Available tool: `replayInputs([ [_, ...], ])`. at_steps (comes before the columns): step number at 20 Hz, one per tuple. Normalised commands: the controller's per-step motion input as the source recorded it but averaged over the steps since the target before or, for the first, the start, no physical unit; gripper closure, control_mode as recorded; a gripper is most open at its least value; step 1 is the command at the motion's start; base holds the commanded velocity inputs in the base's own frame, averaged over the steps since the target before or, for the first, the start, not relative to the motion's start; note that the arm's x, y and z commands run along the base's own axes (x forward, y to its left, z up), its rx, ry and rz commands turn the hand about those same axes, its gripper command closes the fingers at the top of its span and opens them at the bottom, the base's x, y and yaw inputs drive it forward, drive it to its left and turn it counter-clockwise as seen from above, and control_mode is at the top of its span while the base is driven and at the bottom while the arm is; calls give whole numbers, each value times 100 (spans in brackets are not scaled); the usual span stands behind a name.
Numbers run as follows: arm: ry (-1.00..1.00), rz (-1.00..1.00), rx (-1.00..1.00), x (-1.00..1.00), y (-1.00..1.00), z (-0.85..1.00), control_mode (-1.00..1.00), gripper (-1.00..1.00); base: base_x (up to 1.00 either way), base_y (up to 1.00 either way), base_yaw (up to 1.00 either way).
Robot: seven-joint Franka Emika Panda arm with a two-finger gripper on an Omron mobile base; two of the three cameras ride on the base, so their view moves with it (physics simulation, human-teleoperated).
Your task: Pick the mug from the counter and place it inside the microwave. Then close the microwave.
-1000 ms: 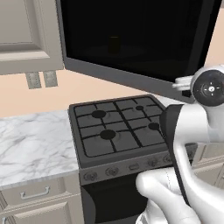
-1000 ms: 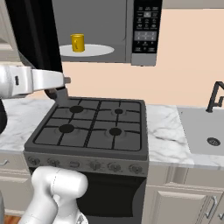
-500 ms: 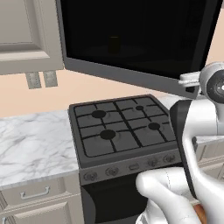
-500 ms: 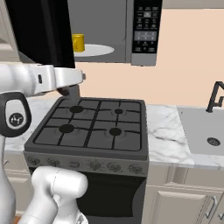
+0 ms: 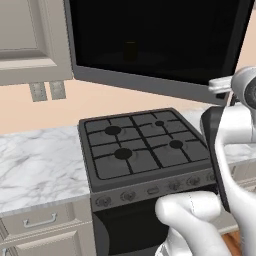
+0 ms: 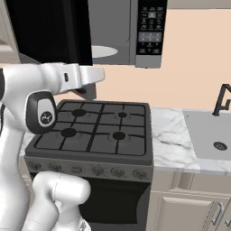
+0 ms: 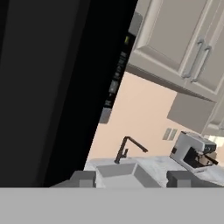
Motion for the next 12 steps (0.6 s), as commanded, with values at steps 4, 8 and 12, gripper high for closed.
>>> replayInputs([
  [4,-1,0,-2,64,0,0,-100,-100,0,0,0],
  [8,0,0,-5,69,1,0,-100,-100,0,0,0],
  [12,0,0,-6,68,5,0,-100,-100,0,0,0],
])
